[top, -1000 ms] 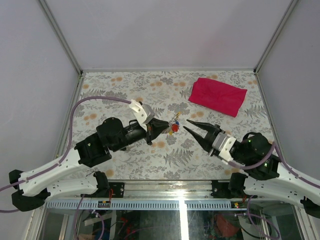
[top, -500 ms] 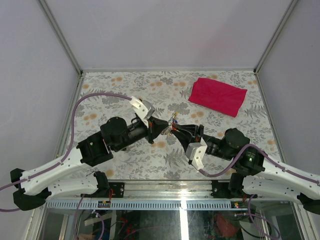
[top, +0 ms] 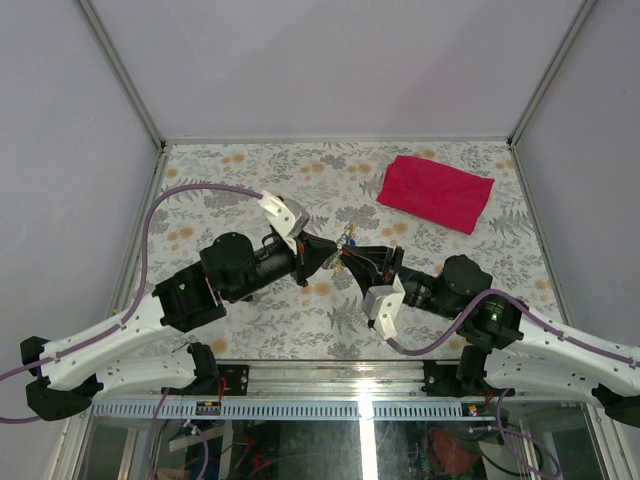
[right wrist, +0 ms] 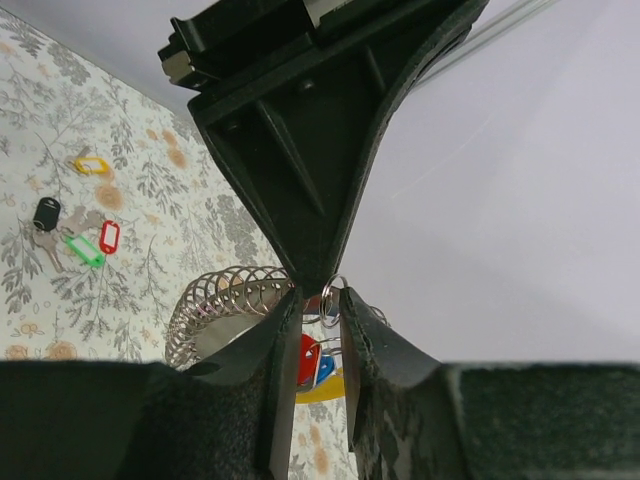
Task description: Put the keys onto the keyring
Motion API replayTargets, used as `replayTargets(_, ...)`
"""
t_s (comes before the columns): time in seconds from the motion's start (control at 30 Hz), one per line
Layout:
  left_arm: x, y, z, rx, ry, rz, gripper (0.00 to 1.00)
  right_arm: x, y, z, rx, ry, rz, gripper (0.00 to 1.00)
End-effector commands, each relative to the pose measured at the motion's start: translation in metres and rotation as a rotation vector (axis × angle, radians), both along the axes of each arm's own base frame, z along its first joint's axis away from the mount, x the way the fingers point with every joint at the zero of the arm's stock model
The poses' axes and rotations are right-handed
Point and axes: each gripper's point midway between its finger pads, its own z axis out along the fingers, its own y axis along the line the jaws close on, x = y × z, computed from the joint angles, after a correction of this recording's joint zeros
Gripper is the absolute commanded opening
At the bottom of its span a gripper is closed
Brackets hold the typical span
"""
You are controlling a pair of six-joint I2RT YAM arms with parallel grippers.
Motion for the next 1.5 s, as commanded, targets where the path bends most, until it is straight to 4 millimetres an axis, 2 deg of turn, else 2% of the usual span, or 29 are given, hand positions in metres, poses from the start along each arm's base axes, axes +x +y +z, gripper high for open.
replayTargets(0.0,0.000,0.001,0.035,-0.089,-0.043,0.012,0.00,0.008,-0.003,0.017,0.051,-0.049,-0.052,0.27)
replayTargets(0.6,-0.001,0.001,0.034,-0.085,-0.043,0.006,0.00,0.019,-0.005,0.016,0.067,-0.066,-0.115,0.20)
replayTargets(0.9,-0.002,0.001,0.035,-0.087,-0.047,-0.003,0.00,0.022,-0.007,0.020,0.104,-0.021,-0.134,0.04)
replayTargets(1.03,-0.005,0.001,0.035,-0.087,-0.055,-0.020,0.00,0.020,-0.009,0.024,0.145,0.053,-0.132,0.00)
replayTargets(1.23,-0.016,-0.002,0.036,-0.086,-0.072,-0.089,0.02,0.009,-0.006,0.032,0.295,0.267,-0.071,0.00)
replayTargets(1.33,-0.021,-0.003,0.035,-0.081,-0.080,-0.118,0.08,0.003,-0.005,0.038,0.409,0.367,-0.025,0.00)
replayTargets(1.47,-0.028,-0.001,0.038,-0.079,-0.089,-0.151,0.20,-0.003,-0.009,0.047,0.540,0.451,0.022,0.00)
